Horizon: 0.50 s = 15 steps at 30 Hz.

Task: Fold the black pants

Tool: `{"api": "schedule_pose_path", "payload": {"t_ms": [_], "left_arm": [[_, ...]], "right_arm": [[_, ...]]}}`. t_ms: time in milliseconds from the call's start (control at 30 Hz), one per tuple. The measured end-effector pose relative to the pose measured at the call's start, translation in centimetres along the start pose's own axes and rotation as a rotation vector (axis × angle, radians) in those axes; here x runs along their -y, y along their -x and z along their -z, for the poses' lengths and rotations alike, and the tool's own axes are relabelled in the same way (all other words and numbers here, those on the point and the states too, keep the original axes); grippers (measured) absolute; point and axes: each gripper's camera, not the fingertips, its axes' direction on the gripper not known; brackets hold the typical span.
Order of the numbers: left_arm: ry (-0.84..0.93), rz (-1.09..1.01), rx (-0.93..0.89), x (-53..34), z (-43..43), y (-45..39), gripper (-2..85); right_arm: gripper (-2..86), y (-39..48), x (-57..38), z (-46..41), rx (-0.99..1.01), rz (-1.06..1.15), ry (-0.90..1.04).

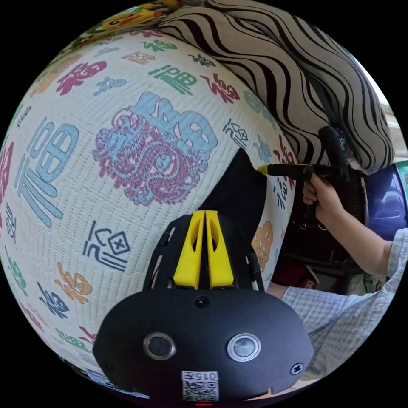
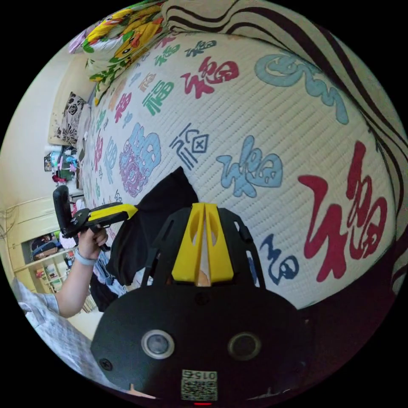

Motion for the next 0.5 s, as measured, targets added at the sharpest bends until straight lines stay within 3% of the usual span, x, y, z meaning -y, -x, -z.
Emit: {"api": "schedule_pose_path", "payload": {"t_ms": [133,200,333,500], "left_arm": [[0.001,-0.220,-0.125,6.0,0.4,-3.6,3.1],[0.027,-0.309,-0.104,9.5,-0.5,-5.2,5.3],[0.252,-0.467,-0.096,16.3,-5.6,-8.5,8.0],[0.505,-0.624,0.006,20.3,-10.3,-12.0,2.1]], "right_arm": [[6.8,-2.3,-1.9,0.2,0.139,0.008,0.048],[8.0,-2.6,-1.8,-0.2,0.200,0.023,0.049],[7.6,-2.6,-0.1,-1.9,0.319,0.002,0.062],[3.9,-2.0,0.5,-3.6,0.371,-0.015,0.104]]}}
